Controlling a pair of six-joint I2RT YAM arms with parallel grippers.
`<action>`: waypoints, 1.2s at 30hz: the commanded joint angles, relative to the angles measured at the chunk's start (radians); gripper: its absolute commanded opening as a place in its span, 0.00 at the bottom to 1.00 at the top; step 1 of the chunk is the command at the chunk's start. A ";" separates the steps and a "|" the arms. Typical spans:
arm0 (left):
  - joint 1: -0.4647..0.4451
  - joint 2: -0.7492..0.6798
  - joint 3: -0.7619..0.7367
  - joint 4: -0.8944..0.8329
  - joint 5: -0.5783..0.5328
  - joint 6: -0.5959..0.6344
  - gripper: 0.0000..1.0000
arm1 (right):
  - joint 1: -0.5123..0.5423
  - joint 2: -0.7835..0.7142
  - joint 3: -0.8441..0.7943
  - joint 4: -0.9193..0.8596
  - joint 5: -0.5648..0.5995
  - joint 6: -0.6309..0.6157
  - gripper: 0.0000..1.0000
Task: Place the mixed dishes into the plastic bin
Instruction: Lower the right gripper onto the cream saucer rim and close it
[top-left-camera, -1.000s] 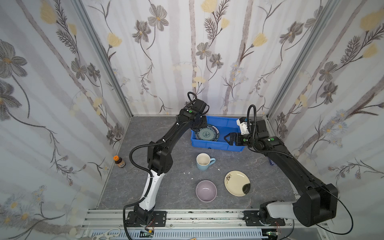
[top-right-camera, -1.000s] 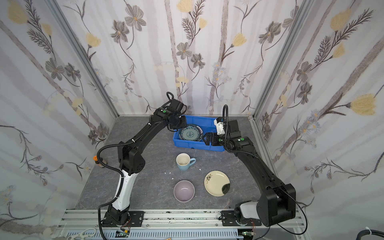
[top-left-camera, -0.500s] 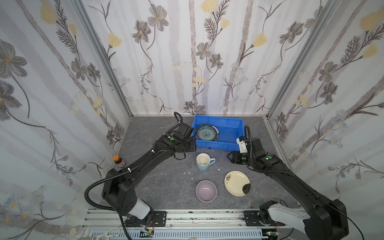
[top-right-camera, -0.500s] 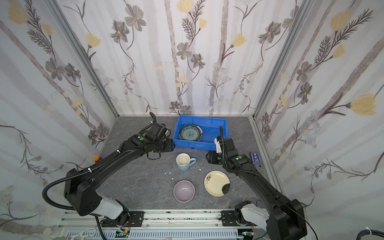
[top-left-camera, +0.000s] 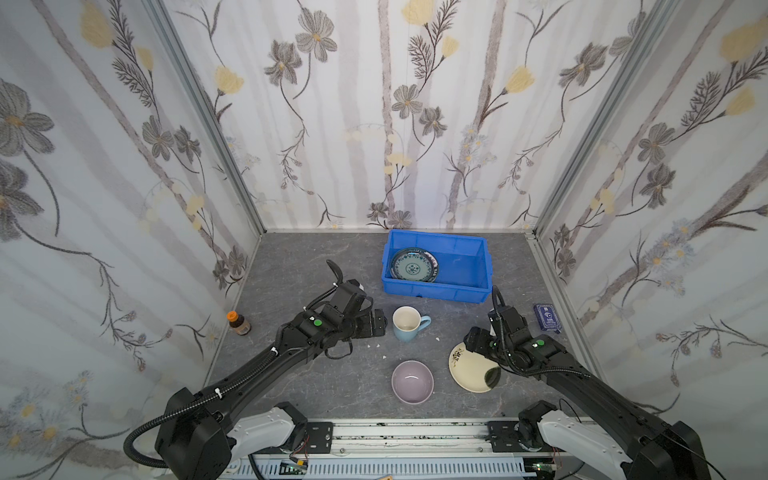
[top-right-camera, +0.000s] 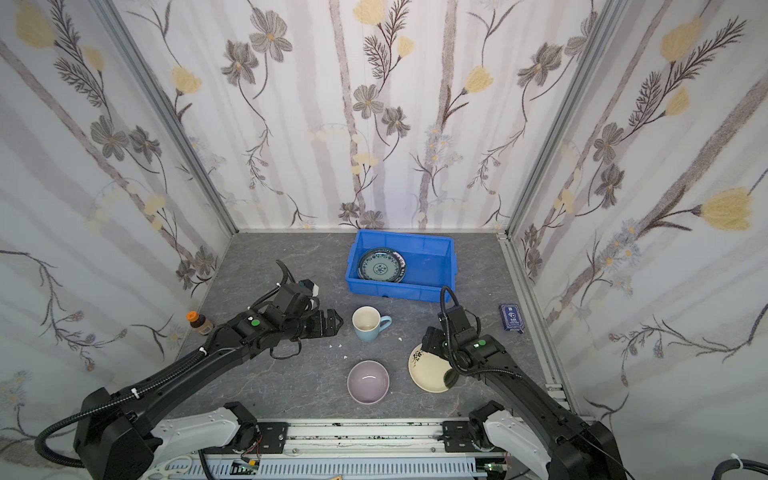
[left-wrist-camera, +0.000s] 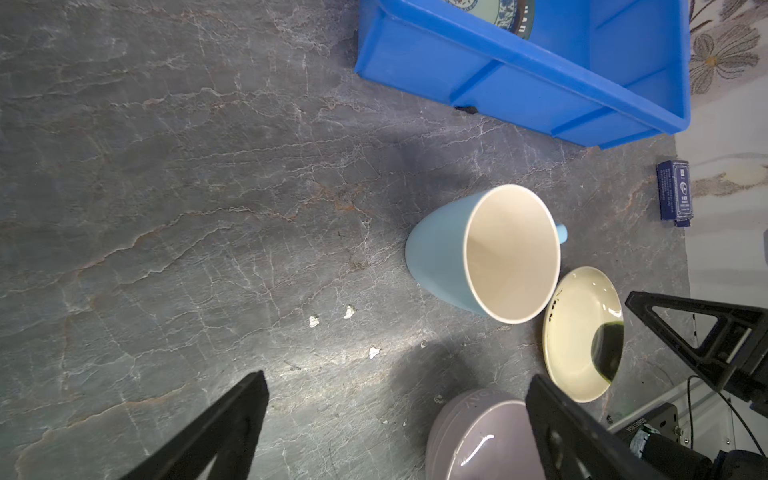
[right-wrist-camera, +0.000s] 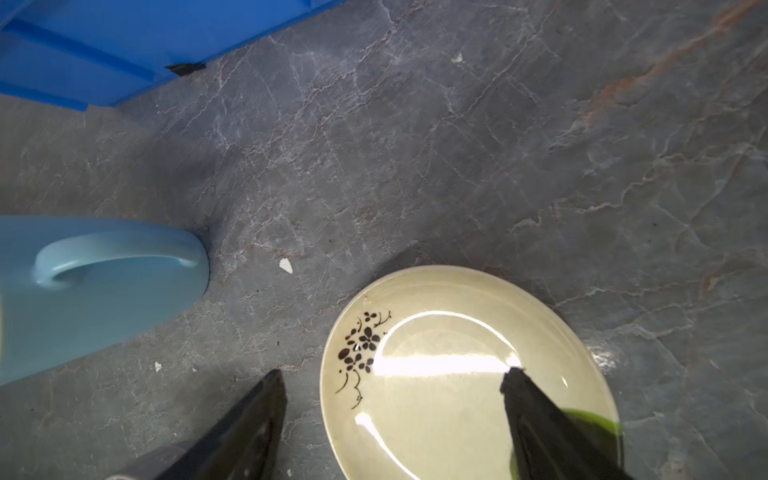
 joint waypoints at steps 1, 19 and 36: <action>0.001 -0.002 -0.010 0.049 0.006 0.015 1.00 | 0.002 -0.028 -0.017 -0.036 0.064 0.104 0.84; 0.006 0.029 0.026 0.046 0.024 0.066 1.00 | 0.008 -0.055 -0.126 -0.096 0.071 0.254 0.86; 0.008 0.046 0.015 0.057 0.035 0.065 1.00 | 0.030 -0.096 -0.224 0.022 0.016 0.277 0.70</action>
